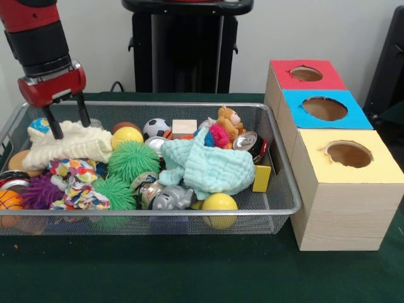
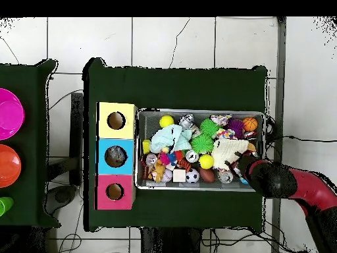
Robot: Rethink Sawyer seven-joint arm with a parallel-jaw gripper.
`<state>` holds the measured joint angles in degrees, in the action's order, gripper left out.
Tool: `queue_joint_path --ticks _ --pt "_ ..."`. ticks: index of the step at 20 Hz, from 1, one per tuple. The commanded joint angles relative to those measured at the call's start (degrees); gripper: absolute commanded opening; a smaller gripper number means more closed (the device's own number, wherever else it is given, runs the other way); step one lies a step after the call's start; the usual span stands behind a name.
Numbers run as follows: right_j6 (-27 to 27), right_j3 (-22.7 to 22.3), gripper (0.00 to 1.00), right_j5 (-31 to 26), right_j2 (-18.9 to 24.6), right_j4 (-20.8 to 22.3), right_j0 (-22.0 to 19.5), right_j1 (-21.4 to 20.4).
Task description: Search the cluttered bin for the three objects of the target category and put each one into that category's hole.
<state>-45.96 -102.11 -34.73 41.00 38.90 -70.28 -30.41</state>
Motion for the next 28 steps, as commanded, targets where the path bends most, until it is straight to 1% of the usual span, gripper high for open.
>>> queue_joint_path --ticks 1,5,11,15,20,28 --pt "5.96 -4.21 1.0 1.53 2.31 4.45 0.13 0.26" --pt "4.73 -6.02 1.0 1.51 2.76 4.6 -0.43 -1.69" --pt "6.05 -5.68 1.0 -0.34 3.93 3.65 -1.31 -3.45" --pt "7.47 -4.01 1.0 -1.3 4.27 3.62 -1.43 -2.55" --pt "9.56 -1.05 1.0 -3.1 4.57 3.63 -1.62 -0.4" --pt "10.79 1.92 1.0 -5.29 5.5 3.13 -0.64 0.33"
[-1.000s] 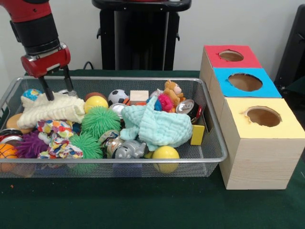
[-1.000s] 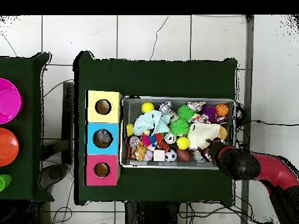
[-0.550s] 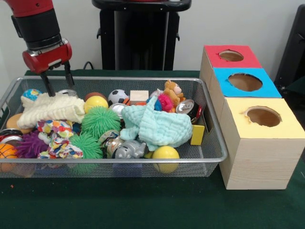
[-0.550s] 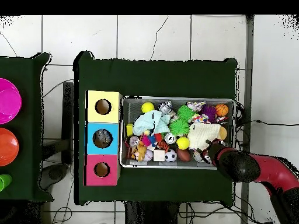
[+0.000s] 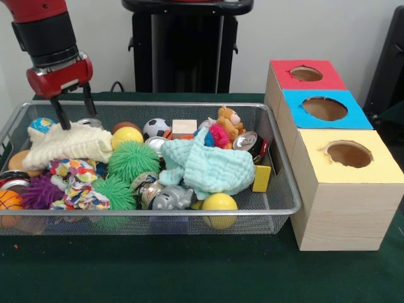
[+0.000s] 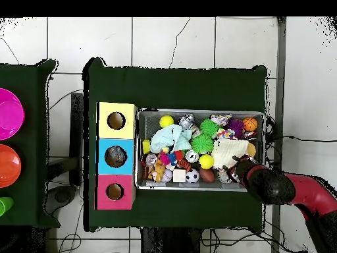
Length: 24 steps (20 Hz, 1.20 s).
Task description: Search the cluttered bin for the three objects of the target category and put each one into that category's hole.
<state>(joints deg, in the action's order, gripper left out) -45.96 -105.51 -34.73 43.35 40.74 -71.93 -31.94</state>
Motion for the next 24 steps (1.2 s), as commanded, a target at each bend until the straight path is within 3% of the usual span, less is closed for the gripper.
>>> queue_joint_path --ticks 1,5,11,17,24 --pt "10.64 5.25 1.0 -5.31 3.34 1.22 1.09 1.48" --pt "10.54 5.76 1.0 -5.74 3.5 1.43 1.63 1.17" --pt "13.06 9.72 1.0 -7.71 3.9 1.27 2.05 3.9" --pt "15.75 13.42 1.0 -11.87 4.72 -0.14 2.76 4.08" --pt "19.22 16.05 1.0 -12.58 4.97 1.95 0.98 7.21"
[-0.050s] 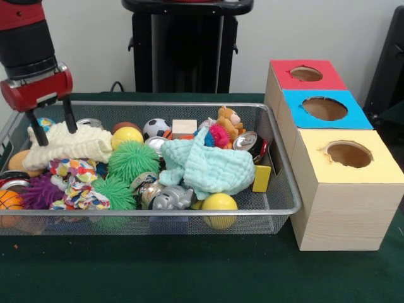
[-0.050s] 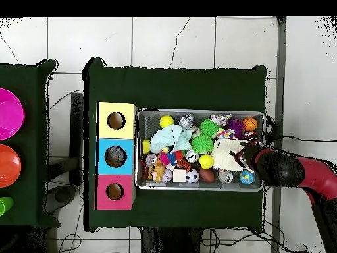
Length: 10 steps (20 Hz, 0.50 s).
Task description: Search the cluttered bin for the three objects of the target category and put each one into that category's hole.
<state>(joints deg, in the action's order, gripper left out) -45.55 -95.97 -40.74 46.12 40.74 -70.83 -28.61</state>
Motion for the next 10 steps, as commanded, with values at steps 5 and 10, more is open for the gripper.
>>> queue_joint_path --ticks 5,10 --pt "18.48 4.86 1.0 -5.07 1.85 3.49 -1.38 3.33" --pt "19.18 4.71 1.0 -4.67 1.24 4.85 -2.04 3.58"
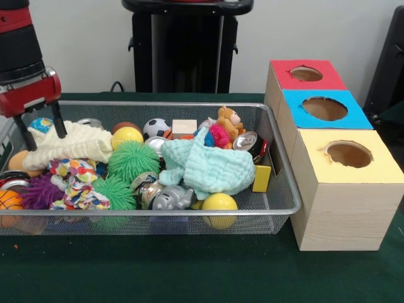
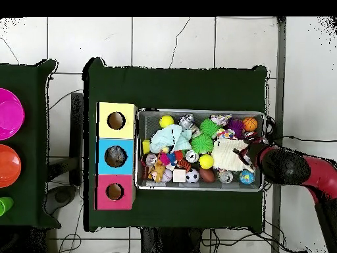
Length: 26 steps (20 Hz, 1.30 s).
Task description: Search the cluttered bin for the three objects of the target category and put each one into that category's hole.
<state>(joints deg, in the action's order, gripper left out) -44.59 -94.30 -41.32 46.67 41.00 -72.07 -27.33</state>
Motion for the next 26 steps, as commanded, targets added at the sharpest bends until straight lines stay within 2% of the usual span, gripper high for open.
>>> queue_joint_path --ticks 1,6,11,16,18,22,26 --pt "18.47 3.15 1.0 -4.3 0.52 4.78 -0.87 2.46" --pt "19.05 2.36 1.0 -3.34 0.28 6.04 -2.33 3.19" --pt "18.14 -0.17 1.0 -2.69 0.67 6.82 -4.11 1.77" --pt "18.63 0.39 1.0 -0.72 -0.15 9.46 -5.07 6.06" --pt "18.16 -0.46 1.0 -0.27 -0.18 10.23 -5.4 6.22" --pt "16.34 -2.16 1.0 0.76 -0.65 12.13 -5.44 6.15" --pt "12.29 -4.95 1.0 4.35 -1.69 15.36 -5.13 6.3"
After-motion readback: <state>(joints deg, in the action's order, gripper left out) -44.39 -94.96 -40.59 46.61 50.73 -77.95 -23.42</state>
